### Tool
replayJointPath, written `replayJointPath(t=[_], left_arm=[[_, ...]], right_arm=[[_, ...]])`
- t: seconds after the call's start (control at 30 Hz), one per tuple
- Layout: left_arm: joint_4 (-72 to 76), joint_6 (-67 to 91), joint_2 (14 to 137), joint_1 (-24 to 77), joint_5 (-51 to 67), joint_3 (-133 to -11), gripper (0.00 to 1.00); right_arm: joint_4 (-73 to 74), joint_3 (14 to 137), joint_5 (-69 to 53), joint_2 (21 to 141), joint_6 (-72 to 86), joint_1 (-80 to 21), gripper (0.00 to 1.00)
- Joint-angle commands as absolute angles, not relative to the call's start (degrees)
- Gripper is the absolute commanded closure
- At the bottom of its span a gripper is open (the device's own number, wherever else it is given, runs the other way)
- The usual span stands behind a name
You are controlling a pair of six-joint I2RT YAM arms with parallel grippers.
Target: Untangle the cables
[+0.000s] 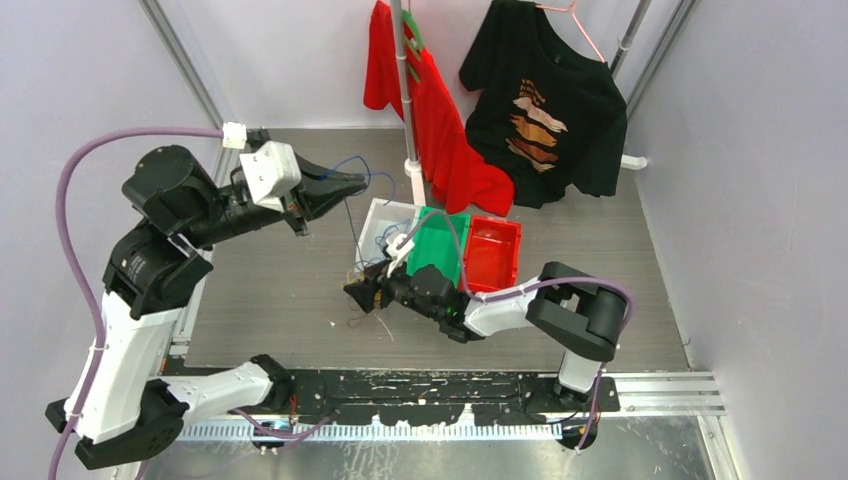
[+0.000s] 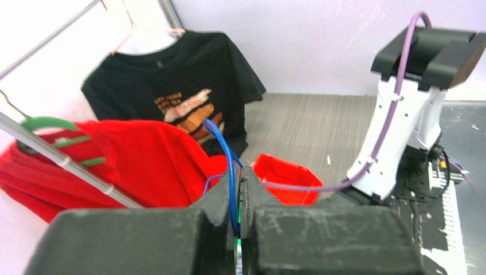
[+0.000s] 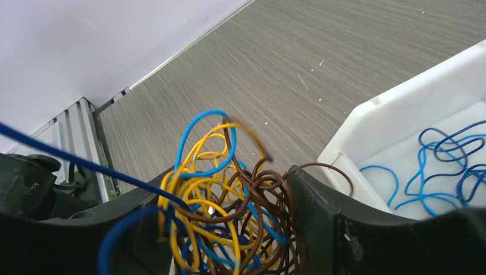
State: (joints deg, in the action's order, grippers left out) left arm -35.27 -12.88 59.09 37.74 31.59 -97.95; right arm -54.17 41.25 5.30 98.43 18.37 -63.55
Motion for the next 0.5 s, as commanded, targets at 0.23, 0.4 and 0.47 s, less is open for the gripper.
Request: replayJointPath(t=[0.23,0.4,0.47], left_arm=[[-29.27,-23.82,62.53,37.53,26.23,-114.42,1.00],[-27.18,-30.30,63.26,37.45,23.15,-118.23,1.00],[-26.38,-32.42,63.51,37.53,22.47,-119.42,1.00]], right_arm=[[-62.29,38.48,12.17,104.73,21.10,-68.64,0.30],[-63.37,36.84,13.68,105.67,22.45,-70.19,0.30],[-63.40,35.91,14.91,105.56,23.45,-70.39,0.33]])
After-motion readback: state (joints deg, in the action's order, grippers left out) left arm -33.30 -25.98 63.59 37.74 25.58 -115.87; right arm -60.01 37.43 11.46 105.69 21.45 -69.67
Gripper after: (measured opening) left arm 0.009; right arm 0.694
